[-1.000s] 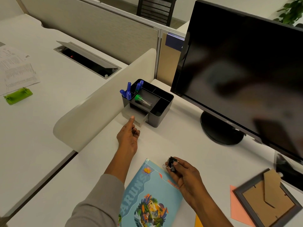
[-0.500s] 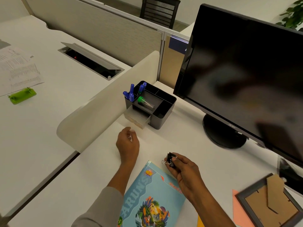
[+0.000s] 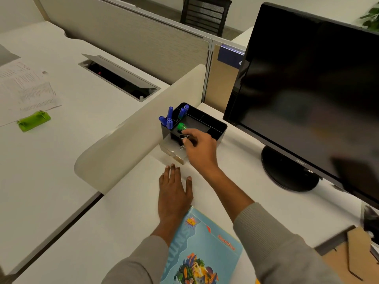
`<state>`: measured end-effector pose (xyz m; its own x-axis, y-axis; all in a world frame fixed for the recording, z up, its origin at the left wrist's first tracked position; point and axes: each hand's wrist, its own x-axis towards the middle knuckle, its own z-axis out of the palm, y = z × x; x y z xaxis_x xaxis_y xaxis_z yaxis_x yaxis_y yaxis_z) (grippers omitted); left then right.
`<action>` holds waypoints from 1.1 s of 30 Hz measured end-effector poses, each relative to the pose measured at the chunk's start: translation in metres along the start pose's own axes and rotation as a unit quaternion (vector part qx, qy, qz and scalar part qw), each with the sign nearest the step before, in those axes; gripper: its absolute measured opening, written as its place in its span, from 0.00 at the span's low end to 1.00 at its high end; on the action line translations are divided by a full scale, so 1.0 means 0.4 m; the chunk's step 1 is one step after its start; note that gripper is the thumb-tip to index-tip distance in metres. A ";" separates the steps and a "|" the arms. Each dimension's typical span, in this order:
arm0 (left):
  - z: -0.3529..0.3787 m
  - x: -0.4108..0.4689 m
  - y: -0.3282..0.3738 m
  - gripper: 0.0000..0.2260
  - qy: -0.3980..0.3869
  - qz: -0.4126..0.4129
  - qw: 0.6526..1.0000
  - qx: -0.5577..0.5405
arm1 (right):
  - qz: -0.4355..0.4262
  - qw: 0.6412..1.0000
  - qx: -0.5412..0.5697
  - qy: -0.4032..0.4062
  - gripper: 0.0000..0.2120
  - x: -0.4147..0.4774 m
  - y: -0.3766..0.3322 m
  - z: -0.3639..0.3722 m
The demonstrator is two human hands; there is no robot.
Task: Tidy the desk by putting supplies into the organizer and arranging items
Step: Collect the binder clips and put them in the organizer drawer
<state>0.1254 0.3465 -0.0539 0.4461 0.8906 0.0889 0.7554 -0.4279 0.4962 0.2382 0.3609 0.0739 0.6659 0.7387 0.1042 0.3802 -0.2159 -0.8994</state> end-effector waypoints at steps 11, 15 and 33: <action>-0.003 0.008 0.001 0.31 -0.027 -0.016 0.999 -0.008 | -0.146 0.934 -0.284 -0.158 0.12 0.048 0.025 0.077; 0.000 0.009 -0.002 0.31 -0.024 -0.013 1.000 0.000 | -0.143 0.931 -0.294 -0.162 0.15 0.052 0.027 0.078; 0.005 0.007 -0.002 0.31 -0.011 -0.019 1.000 -0.007 | -0.190 0.925 -0.283 -0.167 0.15 0.032 0.048 0.051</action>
<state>0.1269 0.3491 -0.0558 0.4276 0.9025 0.0511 0.7650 -0.3914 0.5115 0.2412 0.3793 0.0492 0.2153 0.9655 0.1462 0.8844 -0.1293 -0.4485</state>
